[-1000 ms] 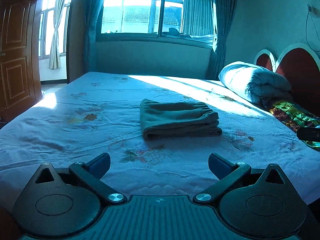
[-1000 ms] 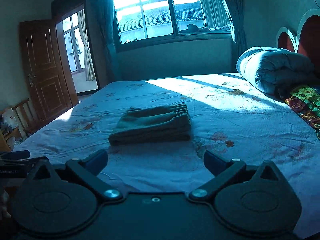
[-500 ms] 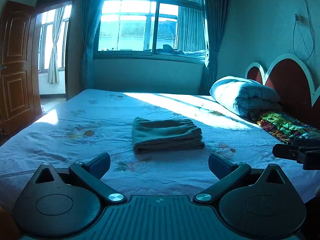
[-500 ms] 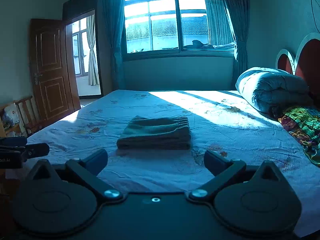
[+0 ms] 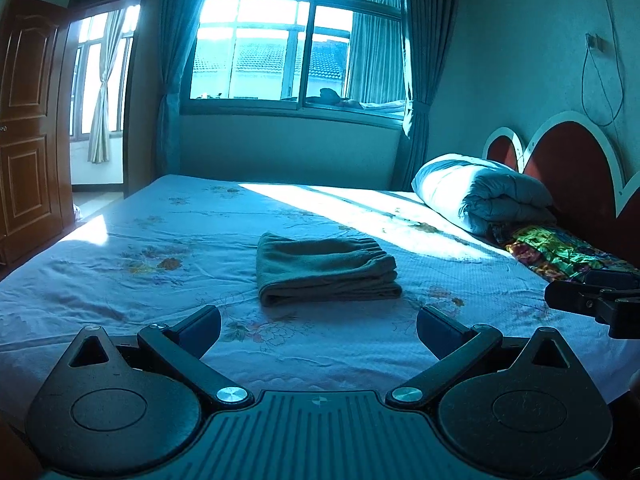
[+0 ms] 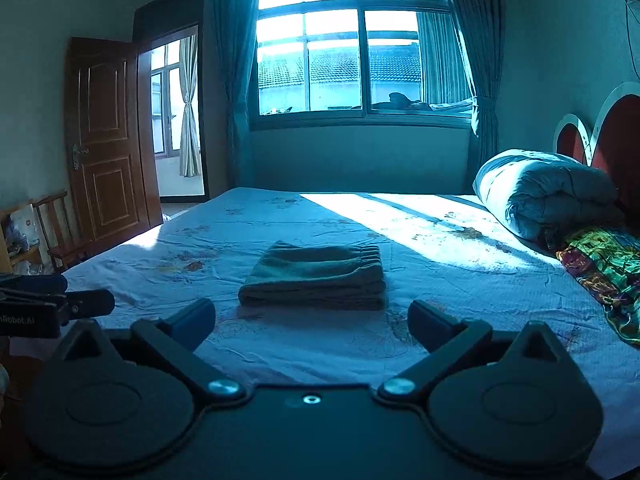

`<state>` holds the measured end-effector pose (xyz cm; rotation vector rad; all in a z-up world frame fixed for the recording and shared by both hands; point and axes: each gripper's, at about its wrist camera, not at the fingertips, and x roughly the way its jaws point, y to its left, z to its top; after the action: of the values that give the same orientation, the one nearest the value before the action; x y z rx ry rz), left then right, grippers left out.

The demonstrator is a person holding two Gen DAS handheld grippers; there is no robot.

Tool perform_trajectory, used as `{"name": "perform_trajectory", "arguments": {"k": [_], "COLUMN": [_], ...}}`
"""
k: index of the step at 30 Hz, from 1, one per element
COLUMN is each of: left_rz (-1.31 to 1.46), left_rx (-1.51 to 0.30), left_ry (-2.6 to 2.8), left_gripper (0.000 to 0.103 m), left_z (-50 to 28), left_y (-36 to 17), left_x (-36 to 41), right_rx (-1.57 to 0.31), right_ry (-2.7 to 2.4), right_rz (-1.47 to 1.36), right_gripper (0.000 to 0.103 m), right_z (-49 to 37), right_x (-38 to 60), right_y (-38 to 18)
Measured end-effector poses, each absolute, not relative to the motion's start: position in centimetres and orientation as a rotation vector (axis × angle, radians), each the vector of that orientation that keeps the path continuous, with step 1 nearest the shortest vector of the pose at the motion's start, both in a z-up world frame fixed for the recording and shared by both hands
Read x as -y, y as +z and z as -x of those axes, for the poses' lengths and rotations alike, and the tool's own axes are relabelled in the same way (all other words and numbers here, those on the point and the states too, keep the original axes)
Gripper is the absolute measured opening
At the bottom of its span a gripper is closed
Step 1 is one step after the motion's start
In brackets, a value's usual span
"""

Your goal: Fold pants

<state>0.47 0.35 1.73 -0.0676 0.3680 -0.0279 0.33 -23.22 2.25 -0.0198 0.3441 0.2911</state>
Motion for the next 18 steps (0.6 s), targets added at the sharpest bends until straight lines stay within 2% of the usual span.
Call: {"name": "perform_trajectory", "arguments": {"k": [18], "left_rz": [0.062], "left_rx": [-0.362], "left_ry": [-0.043], "left_gripper": [0.103], "left_z": [-0.47], "left_y": [1.67], "left_x": [-0.72], "right_rx": [-0.342], "right_ry": [0.283], "right_rz": [0.013], "right_gripper": [0.097], "right_z": [-0.07], "right_x": [23.7], "right_y": [2.53]}}
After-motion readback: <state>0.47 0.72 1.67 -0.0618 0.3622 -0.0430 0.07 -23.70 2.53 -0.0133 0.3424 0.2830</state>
